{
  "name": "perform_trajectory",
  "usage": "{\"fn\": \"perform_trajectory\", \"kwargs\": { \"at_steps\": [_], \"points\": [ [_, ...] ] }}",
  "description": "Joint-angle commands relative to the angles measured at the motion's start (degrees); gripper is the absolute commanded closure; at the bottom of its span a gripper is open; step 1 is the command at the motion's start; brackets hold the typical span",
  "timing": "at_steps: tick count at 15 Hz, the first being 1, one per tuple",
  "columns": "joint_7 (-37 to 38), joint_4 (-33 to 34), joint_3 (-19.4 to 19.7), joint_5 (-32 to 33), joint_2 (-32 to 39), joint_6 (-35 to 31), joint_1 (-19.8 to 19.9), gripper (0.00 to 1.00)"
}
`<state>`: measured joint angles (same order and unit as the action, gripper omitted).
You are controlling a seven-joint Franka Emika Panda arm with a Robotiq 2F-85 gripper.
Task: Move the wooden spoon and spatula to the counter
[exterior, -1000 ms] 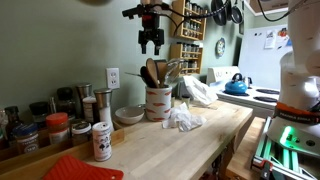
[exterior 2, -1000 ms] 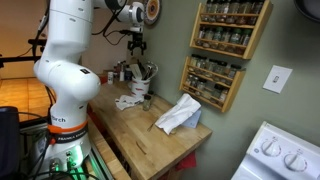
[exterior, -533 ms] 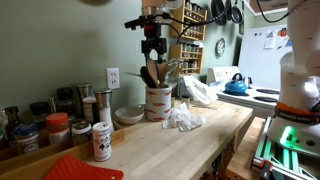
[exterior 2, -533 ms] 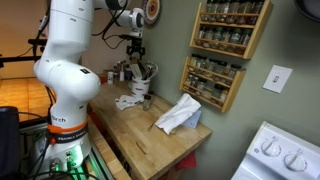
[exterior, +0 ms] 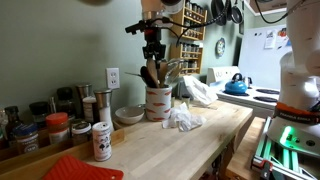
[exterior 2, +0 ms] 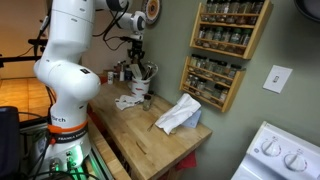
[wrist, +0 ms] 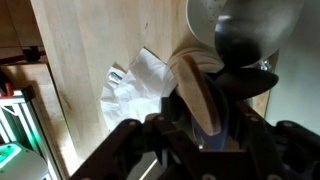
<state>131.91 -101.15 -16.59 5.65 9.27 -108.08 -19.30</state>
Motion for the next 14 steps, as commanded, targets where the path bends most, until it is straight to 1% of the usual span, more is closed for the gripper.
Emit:
{"fn": "perform_trajectory", "kwargs": {
  "at_steps": [1, 2, 4, 5, 6, 8, 14],
  "points": [
    [1.1, -1.6, 0.7, -1.9, -0.5, -1.4, -0.3, 0.75],
    [1.1, -1.6, 0.8, -2.0, -0.4, -1.3, -0.3, 0.84],
    [1.0, -1.5, 1.0, -1.7, -0.5, -0.9, -0.3, 0.97],
    [1.0, -1.5, 1.2, -1.6, -0.7, -0.8, -0.3, 1.0],
    [1.0, -1.4, 1.2, -1.4, -1.0, -0.7, -0.3, 0.95],
    [1.1, -1.1, 1.3, -1.0, -1.6, -0.3, -0.3, 0.96],
    [1.1, 1.0, 0.9, 1.3, -5.5, 4.8, -0.6, 0.95]
  ]
}}
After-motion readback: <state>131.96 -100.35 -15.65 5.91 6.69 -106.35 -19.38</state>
